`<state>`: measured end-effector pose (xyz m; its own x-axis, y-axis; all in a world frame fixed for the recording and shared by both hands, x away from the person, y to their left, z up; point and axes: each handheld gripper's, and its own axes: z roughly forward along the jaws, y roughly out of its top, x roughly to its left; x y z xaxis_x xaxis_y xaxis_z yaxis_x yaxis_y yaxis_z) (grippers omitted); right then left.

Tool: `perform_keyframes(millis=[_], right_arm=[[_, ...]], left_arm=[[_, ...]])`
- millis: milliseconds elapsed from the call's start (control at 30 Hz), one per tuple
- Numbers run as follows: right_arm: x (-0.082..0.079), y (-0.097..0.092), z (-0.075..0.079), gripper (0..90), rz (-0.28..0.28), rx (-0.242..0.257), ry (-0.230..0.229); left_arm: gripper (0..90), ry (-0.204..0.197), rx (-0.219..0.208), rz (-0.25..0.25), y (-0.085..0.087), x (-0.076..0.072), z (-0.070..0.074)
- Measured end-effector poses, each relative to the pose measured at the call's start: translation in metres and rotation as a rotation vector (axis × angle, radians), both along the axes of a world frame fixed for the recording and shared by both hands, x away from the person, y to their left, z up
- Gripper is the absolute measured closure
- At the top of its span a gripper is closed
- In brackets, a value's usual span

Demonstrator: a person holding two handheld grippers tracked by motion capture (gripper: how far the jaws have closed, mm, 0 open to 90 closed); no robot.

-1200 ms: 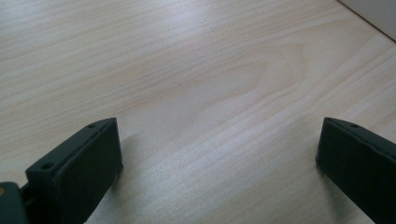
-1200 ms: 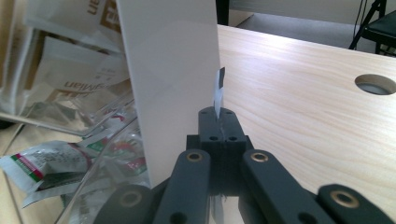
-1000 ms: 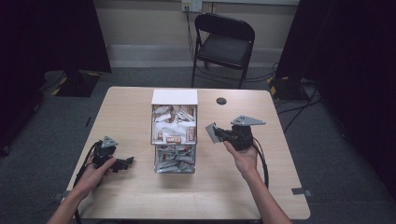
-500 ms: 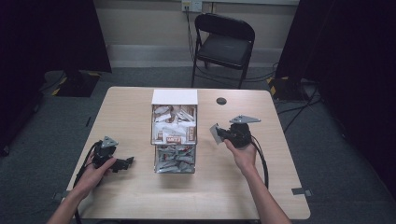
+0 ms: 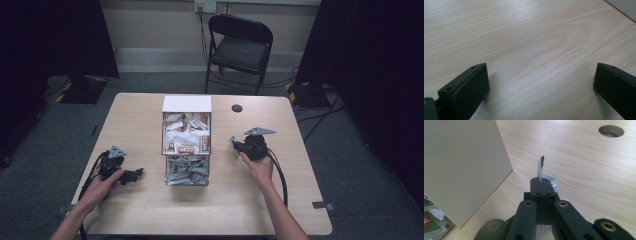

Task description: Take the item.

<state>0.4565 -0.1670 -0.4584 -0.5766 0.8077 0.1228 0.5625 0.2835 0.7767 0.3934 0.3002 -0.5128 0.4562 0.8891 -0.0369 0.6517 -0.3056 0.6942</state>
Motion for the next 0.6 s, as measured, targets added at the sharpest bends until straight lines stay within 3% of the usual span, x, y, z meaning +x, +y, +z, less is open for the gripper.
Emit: perform_keyframes(millis=[167, 600], right_arm=[[-0.002, 0.003, -0.015, 90.0, 0.006, -0.005, 0.029], [0.001, 0.02, -0.032, 90.0, 0.025, 0.011, 0.062]], left_arm=[[0.0, 0.0, 0.0, 0.0, 0.0, 0.0, 0.0], [0.0, 0.0, 0.0, 0.0, 0.0, 0.0, 0.0]])
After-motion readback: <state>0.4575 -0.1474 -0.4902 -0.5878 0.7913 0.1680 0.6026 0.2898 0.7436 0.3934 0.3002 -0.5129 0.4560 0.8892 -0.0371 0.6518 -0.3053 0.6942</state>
